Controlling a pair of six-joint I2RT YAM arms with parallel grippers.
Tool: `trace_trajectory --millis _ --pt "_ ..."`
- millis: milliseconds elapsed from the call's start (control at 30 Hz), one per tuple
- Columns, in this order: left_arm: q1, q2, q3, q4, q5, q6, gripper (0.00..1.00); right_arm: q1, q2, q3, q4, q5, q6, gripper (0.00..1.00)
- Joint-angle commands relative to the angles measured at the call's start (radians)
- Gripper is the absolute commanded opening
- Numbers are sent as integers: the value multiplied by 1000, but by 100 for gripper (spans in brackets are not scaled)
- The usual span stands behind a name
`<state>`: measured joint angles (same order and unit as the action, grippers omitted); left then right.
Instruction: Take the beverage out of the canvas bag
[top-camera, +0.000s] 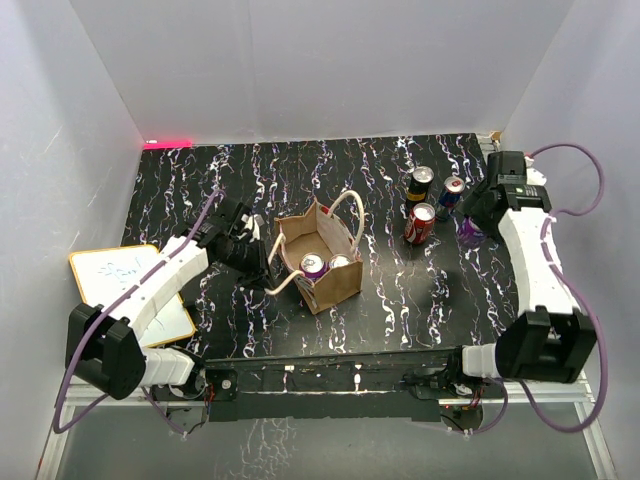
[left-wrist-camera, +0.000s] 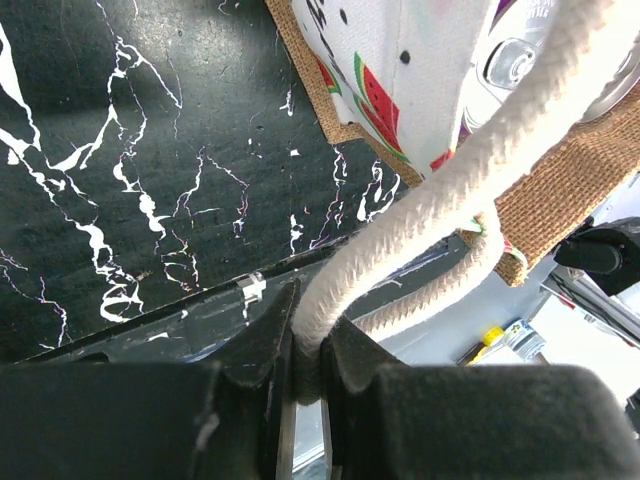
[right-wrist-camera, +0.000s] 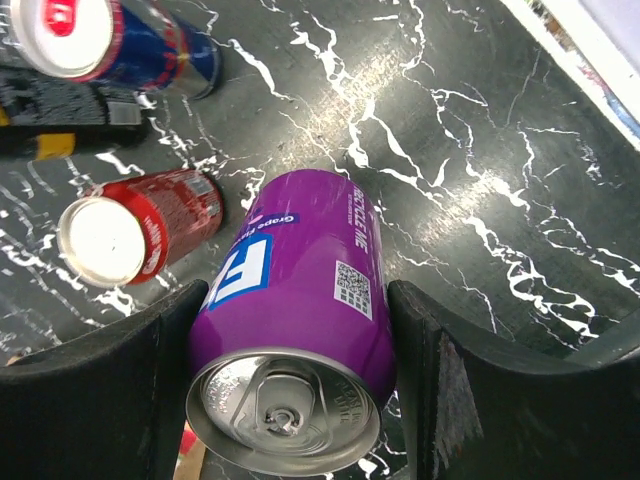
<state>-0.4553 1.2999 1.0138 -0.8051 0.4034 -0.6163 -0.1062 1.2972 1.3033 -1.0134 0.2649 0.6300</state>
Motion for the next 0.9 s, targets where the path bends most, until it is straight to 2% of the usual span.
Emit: trace_trajectory --millis 0,300,567,767,867 --pt "3 28 52 -44 1 58 0 -21 84 -5 196 2 43 9" --pt "3 52 88 -59 -24 79 0 -36 250 2 303 -23 28 9" --pt "3 81 101 -56 -25 81 0 -61 350 -3 354 -128 62 10" --pt "3 77 102 -67 -38 70 0 -73 387 -10 357 -153 69 16" --pt "3 73 95 -65 -38 63 0 -73 406 -14 357 -157 71 25"
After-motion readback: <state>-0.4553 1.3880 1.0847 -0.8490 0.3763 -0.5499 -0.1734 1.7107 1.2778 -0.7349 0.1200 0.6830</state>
